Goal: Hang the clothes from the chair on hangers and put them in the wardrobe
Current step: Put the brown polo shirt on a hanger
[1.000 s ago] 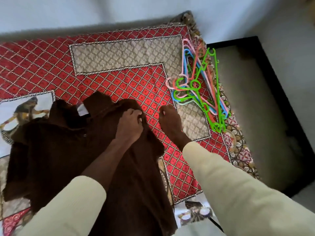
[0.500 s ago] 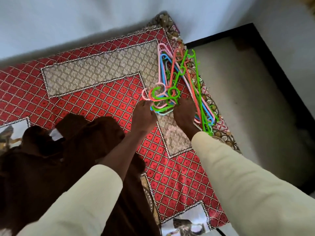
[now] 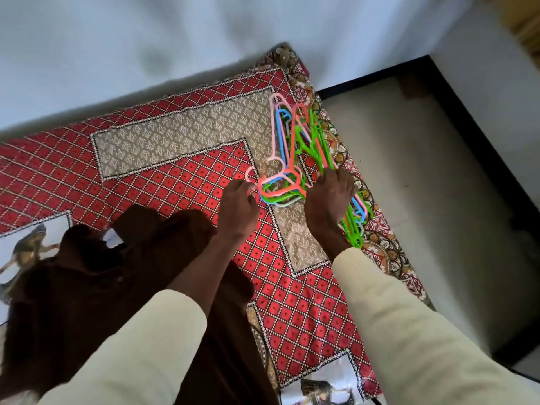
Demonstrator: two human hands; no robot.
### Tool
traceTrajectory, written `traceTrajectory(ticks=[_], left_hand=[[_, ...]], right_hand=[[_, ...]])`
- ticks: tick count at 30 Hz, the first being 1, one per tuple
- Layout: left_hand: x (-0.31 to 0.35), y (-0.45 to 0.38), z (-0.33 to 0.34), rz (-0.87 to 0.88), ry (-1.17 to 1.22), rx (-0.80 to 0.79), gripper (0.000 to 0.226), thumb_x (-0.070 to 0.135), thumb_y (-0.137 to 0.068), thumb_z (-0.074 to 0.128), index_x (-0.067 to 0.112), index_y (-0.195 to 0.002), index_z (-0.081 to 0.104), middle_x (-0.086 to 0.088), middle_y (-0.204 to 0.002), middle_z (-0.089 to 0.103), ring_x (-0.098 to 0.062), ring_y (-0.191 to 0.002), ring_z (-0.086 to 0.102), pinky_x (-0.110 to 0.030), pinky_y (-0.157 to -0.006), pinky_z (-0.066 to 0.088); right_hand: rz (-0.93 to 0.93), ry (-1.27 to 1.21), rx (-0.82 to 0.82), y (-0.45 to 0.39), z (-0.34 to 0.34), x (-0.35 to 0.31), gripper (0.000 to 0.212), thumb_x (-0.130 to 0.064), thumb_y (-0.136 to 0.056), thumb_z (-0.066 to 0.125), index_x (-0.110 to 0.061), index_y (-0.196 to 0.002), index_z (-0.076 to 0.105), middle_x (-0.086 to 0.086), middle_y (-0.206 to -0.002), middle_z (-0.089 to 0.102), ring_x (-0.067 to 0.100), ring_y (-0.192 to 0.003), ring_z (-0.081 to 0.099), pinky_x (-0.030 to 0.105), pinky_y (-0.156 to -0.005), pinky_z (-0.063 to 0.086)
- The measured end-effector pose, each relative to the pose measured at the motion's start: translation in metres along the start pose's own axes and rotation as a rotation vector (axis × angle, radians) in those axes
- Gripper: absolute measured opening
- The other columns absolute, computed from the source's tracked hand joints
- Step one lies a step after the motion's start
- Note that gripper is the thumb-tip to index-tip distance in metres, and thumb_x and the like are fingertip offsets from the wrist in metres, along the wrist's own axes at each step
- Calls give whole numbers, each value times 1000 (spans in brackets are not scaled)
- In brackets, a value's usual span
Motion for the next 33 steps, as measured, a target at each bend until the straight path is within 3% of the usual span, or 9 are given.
traceTrajectory(ticks=[7,12,15,17,21,24,28,30,33], left_hand=[[-26,20,-41,-84,-48,-35,25,2,-91,52,3,-110,69,-15,-119,60,-32,-114,53,-40,-101,40],[-59,41,-63,-108,-23,-92,27,7,-93,53,6,-116,67,-10,-120,59,-28,-114,54,-37,-98,42],[-71,53,-71,-136,12,-42,36,8,-94,51,8,-130,59,-12,-129,55,-29,-122,50,-38,-102,41],[-76,61,-80,-209,33,10,44,12,-96,52,10,-140,48,-14,-141,45,-30,-132,41,-38,-107,36],[-95,76,-127,-294,88,210,74,16,-92,62,6,-153,21,-19,-158,20,-34,-147,18,-45,-119,22],[-123,82,-180,-248,-56,392,81,17,-86,62,5,-154,19,-20,-159,20,-35,-148,17,-48,-121,15],[-160,88,-230,-258,-332,291,64,32,-83,50,13,-144,44,-12,-147,46,-31,-141,30,-50,-118,13],[-178,90,-242,-219,-286,190,53,39,-88,49,12,-134,56,-15,-130,61,-32,-127,48,-45,-112,26],[-212,96,-251,-259,-200,151,42,40,-95,55,14,-126,65,-16,-115,69,-34,-112,60,-39,-99,38]], right_hand=[[-18,-12,19,17,-26,-42,9,5,-68,62,3,-77,60,23,-89,60,43,-87,59,41,-80,31],[-121,12,-80,24,-23,-44,43,-11,-67,29,6,-88,62,26,-94,61,44,-90,59,48,-81,46],[-288,60,-70,30,-26,-56,25,-8,-73,43,-1,-90,60,21,-93,60,38,-89,55,43,-79,32],[-399,-53,-114,42,-27,-72,18,-3,-76,58,-3,-93,61,20,-95,61,38,-90,53,44,-80,33],[-421,-393,-297,71,-27,-119,28,4,-78,54,0,-102,69,19,-98,63,36,-90,58,42,-76,44],[-378,-604,-542,94,-24,-166,31,6,-82,53,2,-107,71,19,-97,67,26,-85,60,34,-76,42],[-407,-524,-933,123,-6,-222,22,-4,-93,59,0,-111,72,19,-102,72,25,-87,64,28,-70,41],[-461,-506,-1066,139,6,-246,19,-2,-92,59,0,-103,74,19,-90,72,20,-72,61,25,-58,38],[-424,-538,-1236,170,21,-279,17,-4,-93,57,3,-93,72,10,-73,62,10,-57,51,22,-55,39]])
Point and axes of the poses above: each hand's wrist, its own y-axis away from the middle knuckle, its own z-axis out of the palm, x = y × z, the point moved 2 cm from there along -y, towards the middle knuckle
